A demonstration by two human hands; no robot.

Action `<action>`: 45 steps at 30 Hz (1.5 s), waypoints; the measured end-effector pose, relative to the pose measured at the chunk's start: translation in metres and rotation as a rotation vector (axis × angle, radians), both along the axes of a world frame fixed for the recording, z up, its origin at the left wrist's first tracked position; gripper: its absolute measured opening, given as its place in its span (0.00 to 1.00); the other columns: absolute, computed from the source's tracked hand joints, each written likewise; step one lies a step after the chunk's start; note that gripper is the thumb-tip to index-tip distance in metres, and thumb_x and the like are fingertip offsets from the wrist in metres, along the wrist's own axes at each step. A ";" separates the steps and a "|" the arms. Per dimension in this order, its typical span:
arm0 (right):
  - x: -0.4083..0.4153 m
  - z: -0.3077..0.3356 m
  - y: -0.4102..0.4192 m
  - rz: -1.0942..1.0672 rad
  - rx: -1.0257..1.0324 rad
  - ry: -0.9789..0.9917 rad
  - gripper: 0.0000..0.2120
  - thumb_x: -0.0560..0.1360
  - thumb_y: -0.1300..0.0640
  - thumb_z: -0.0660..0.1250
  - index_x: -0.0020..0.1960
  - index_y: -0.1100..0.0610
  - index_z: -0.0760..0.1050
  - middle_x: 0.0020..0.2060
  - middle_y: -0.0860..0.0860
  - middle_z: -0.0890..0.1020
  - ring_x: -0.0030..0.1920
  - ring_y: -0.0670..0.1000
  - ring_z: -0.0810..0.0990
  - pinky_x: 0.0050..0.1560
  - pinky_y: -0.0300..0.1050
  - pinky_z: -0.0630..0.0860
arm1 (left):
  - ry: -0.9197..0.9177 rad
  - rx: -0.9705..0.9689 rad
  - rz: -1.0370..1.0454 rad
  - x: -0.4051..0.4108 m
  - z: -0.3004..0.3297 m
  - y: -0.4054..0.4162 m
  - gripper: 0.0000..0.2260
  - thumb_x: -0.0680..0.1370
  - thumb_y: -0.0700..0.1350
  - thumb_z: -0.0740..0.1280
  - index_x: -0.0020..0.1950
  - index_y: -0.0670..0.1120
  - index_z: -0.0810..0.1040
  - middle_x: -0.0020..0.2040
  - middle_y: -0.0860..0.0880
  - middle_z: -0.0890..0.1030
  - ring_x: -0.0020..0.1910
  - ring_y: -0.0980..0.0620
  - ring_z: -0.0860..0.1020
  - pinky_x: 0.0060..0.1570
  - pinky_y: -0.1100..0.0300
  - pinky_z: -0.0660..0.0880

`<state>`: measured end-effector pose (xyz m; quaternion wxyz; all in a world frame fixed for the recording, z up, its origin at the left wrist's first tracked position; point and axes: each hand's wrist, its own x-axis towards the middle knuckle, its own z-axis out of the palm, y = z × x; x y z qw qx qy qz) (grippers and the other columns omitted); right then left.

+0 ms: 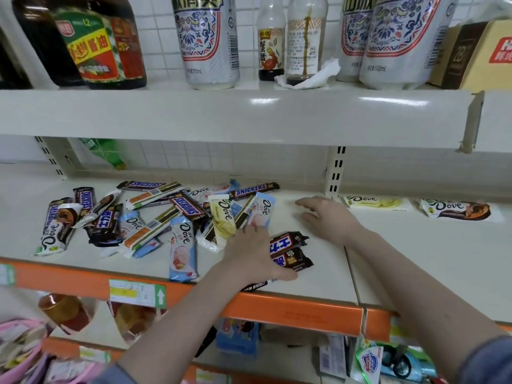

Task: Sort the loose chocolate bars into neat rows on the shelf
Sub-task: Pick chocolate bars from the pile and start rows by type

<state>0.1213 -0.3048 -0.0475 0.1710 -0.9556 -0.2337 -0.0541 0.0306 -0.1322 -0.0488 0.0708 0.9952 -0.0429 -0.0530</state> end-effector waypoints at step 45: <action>-0.062 0.004 -0.032 -0.372 0.408 0.180 0.05 0.67 0.57 0.70 0.40 0.51 0.75 0.32 0.46 0.77 0.32 0.44 0.73 0.30 0.39 0.66 | -0.050 -0.207 -0.127 -0.009 0.019 0.022 0.24 0.61 0.52 0.77 0.51 0.50 0.70 0.41 0.54 0.77 0.42 0.53 0.77 0.43 0.56 0.77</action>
